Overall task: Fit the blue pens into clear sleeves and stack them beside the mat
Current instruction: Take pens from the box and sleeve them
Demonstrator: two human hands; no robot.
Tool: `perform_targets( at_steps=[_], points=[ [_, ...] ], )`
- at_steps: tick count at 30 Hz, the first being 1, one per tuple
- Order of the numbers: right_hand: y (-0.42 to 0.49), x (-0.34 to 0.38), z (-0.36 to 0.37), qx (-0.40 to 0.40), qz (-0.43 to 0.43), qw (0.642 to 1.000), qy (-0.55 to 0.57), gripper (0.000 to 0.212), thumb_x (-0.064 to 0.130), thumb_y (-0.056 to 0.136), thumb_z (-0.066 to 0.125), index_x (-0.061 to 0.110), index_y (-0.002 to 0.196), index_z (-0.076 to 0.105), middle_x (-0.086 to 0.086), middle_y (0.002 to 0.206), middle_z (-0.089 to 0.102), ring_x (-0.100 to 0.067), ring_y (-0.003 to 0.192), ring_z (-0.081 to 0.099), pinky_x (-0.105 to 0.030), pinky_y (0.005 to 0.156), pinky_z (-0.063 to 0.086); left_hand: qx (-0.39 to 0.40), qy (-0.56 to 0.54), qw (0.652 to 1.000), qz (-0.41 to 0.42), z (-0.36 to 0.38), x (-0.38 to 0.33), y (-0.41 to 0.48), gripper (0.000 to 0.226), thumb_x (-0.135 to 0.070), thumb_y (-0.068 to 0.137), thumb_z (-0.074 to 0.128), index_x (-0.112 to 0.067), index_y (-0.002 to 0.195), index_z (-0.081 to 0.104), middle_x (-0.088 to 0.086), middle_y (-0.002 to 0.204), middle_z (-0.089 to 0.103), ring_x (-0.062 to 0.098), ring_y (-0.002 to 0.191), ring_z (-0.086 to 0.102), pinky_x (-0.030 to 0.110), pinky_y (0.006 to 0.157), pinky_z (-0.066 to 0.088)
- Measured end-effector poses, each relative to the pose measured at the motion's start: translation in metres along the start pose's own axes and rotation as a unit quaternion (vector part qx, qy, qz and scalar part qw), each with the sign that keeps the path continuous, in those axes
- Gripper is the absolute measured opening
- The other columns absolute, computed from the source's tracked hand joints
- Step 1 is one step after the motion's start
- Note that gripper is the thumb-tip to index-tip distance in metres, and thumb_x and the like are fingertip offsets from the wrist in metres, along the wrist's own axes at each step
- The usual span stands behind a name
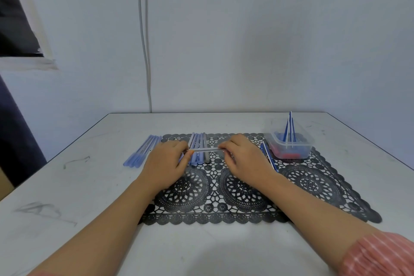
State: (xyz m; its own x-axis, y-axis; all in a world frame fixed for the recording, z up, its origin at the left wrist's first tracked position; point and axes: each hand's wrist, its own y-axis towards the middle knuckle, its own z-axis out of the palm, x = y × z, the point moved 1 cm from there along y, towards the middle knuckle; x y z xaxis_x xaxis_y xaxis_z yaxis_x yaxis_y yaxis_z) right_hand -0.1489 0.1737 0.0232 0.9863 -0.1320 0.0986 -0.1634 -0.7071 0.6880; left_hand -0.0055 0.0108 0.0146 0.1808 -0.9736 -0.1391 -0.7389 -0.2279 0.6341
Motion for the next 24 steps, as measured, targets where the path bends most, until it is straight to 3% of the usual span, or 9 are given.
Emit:
perform_targets(
  at_steps=[4, 10, 24],
  points=[
    [0.001, 0.002, -0.001, 0.019, -0.02, 0.999, -0.039, 0.014, 0.011, 0.085, 0.061, 0.004, 0.095, 0.068, -0.007, 0.083, 0.063, -0.02, 0.078, 0.059, -0.03, 0.06, 0.054, -0.016, 0.004, 1.0, 0.003, 0.001, 0.001, 0.001, 0.04, -0.044, 0.091, 0.03, -0.017, 0.084, 0.059, -0.007, 0.077, 0.055, 0.012, 0.069, 0.045, 0.028, 0.066, 0.032],
    [0.003, 0.004, -0.004, 0.042, -0.033, 0.997, -0.057, 0.037, 0.023, 0.088, 0.034, 0.006, 0.093, 0.067, -0.005, 0.082, 0.064, -0.019, 0.075, 0.061, -0.028, 0.061, 0.055, -0.039, 0.029, 0.999, -0.013, 0.005, 0.006, 0.001, 0.035, -0.042, 0.092, 0.032, -0.018, 0.087, 0.057, -0.006, 0.083, 0.056, 0.014, 0.077, 0.048, 0.03, 0.069, 0.036],
    [0.003, 0.0, -0.012, 0.006, -0.112, 0.993, -0.038, 0.031, 0.014, 0.086, 0.04, -0.003, 0.098, 0.064, -0.008, 0.077, 0.058, -0.02, 0.07, 0.053, -0.024, 0.063, 0.044, -0.094, -0.022, 0.995, 0.016, 0.002, 0.008, 0.003, 0.029, -0.034, 0.091, 0.045, -0.013, 0.096, 0.064, -0.001, 0.087, 0.061, 0.017, 0.082, 0.054, 0.029, 0.07, 0.036]
  ],
)
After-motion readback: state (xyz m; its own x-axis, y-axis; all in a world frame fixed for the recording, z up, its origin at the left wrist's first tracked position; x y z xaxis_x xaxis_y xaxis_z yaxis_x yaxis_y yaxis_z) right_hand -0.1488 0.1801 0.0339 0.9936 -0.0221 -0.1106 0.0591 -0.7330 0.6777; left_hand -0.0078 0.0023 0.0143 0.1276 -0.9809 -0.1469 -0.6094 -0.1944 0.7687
